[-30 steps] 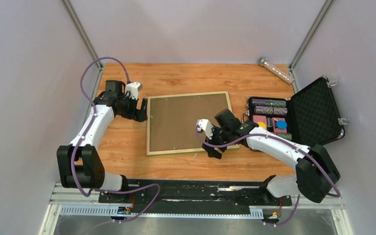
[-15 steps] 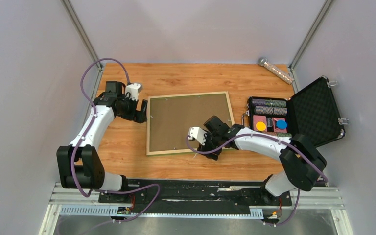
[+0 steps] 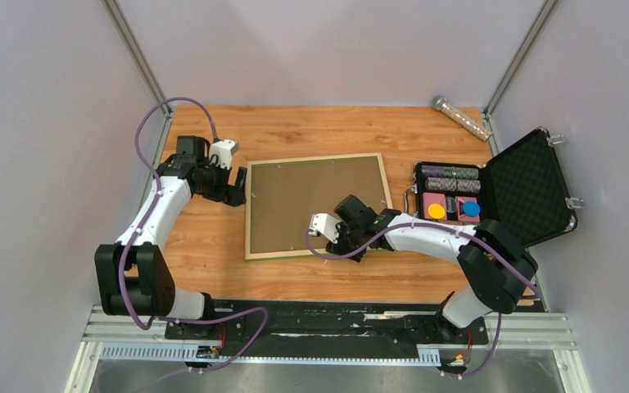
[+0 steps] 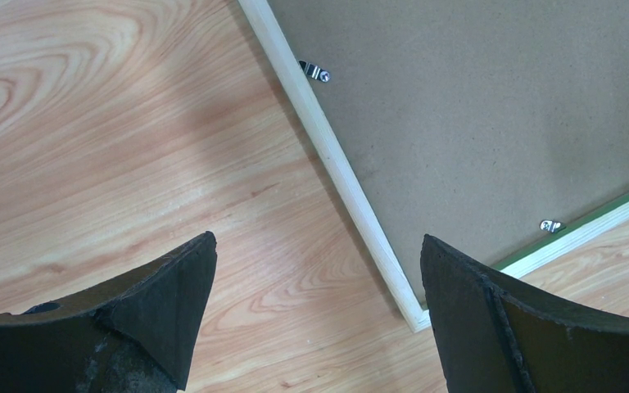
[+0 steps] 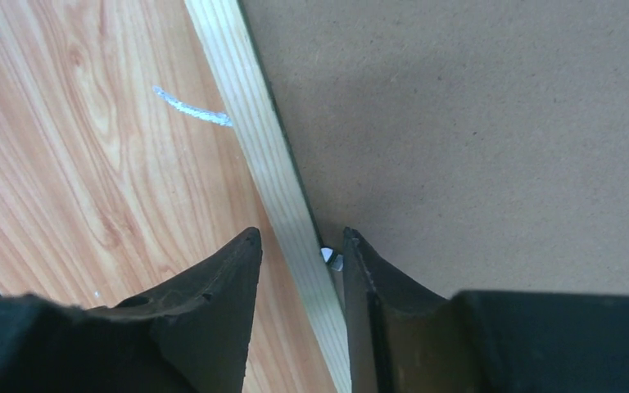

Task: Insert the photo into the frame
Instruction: Turn over the photo frame at the center of the board.

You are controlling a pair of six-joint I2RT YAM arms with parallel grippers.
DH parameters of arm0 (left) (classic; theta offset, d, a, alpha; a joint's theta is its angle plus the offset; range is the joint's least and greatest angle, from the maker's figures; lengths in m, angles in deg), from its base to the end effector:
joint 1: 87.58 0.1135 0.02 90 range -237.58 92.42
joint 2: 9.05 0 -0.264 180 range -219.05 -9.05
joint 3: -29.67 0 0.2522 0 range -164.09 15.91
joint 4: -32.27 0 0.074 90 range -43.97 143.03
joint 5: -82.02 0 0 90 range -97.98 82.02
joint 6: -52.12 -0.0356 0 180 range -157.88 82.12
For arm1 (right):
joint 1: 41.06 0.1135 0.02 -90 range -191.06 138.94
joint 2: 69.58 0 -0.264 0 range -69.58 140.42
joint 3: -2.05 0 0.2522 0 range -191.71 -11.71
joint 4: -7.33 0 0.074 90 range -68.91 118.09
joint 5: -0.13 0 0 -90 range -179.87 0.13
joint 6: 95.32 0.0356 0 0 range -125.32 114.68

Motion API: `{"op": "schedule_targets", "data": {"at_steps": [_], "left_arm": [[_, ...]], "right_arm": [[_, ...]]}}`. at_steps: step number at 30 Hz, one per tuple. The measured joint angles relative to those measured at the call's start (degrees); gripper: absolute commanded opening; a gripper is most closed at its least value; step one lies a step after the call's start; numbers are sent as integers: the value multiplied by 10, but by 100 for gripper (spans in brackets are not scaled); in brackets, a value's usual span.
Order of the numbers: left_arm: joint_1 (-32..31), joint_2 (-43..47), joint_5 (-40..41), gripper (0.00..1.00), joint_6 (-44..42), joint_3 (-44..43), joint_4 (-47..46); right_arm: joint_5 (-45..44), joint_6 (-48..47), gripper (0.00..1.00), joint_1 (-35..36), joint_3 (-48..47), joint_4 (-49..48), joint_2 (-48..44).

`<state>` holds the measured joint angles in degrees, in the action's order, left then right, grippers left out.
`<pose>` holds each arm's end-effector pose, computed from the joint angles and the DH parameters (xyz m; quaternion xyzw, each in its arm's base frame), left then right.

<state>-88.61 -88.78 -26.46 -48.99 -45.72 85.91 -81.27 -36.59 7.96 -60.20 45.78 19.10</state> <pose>0.2813 -0.0163 0.2628 0.1444 0.9387 -0.1298 0.2847 0.1836 0.2195 0.1663 -0.6400 0.7335 0.1058 0.2030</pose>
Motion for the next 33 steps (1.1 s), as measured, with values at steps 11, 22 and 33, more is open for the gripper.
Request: {"op": "schedule_targets", "data": {"at_steps": [11,22,33], "left_arm": [[0,2,-5,100,-19,0,10],[0,129,-72,100,-123,31,50],[-61,321,-128,100,-262,57,102]], "right_arm": [[-21,-5,0,12,-8,0,7],[34,13,0,6,-75,74,31],[158,49,0,-60,-277,200,57]]}}
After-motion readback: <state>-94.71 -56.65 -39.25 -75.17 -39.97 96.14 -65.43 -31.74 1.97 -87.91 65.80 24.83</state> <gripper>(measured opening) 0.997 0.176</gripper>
